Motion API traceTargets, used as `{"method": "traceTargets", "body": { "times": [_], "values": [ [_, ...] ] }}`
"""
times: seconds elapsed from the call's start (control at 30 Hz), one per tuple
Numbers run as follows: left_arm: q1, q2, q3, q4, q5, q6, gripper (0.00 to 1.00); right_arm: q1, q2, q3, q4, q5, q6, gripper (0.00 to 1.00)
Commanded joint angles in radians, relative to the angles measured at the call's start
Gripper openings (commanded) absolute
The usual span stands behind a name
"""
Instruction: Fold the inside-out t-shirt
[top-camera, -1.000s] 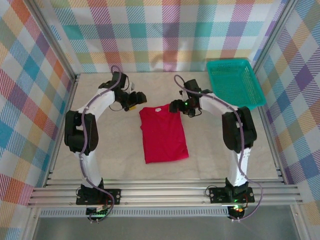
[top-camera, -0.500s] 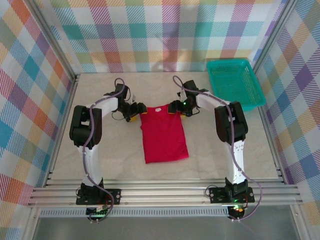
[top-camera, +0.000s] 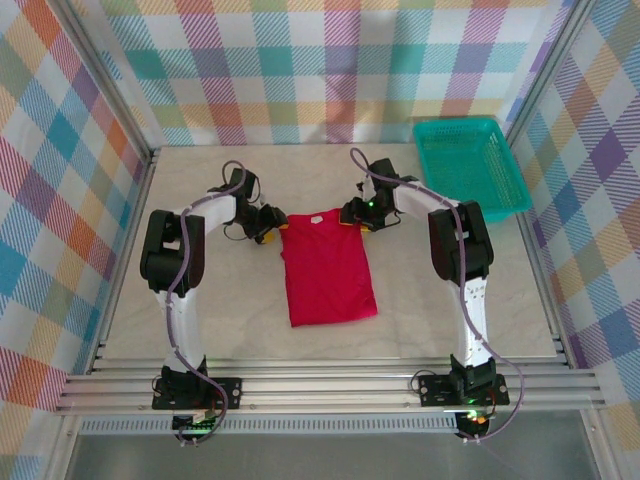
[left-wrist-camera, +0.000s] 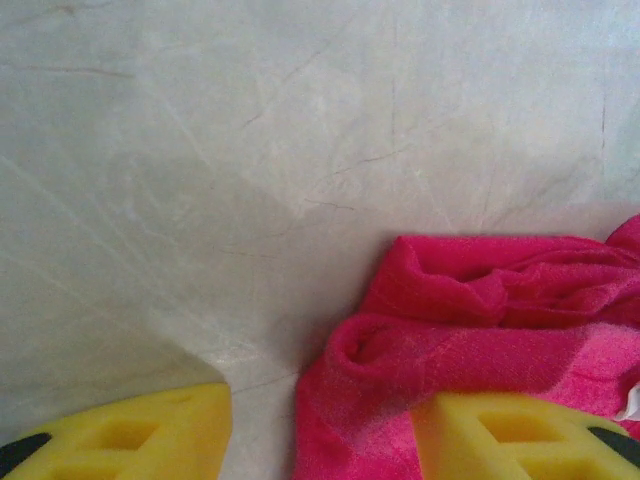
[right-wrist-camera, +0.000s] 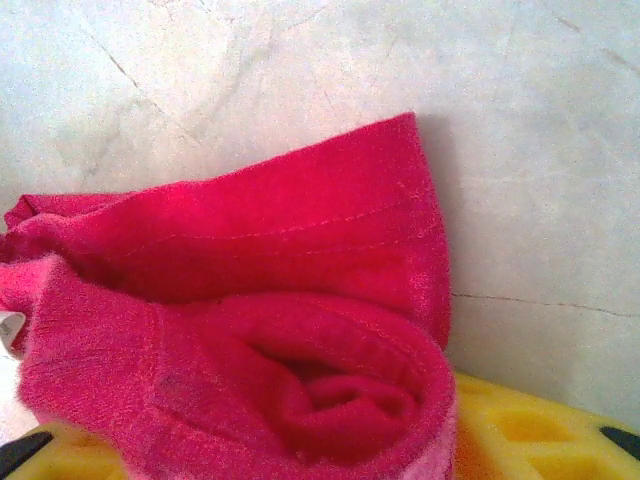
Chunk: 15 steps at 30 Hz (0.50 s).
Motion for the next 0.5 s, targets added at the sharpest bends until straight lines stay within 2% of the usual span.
{"method": "traceTargets", "body": {
  "times": [0.0,0.17,0.27,0.47],
  "values": [
    [-0.109,0.147,-0.033,0.421,0.148,-0.056,0.52,0.019,0.037,0.005,0.047,-0.054,0.006,0.53],
    [-0.127,0.146,-0.022,0.42,0.162,-0.059,0.57,0.019,0.033,0.002,0.05,-0.061,0.005,0.52],
    [-0.146,0.143,-0.01,0.399,0.158,-0.048,0.54,0.02,0.03,-0.004,0.051,-0.063,0.005,0.47],
    [-0.163,0.19,0.015,0.366,0.134,-0.036,0.49,0.02,0.02,-0.029,0.063,-0.061,0.001,0.44]
  ]
}}
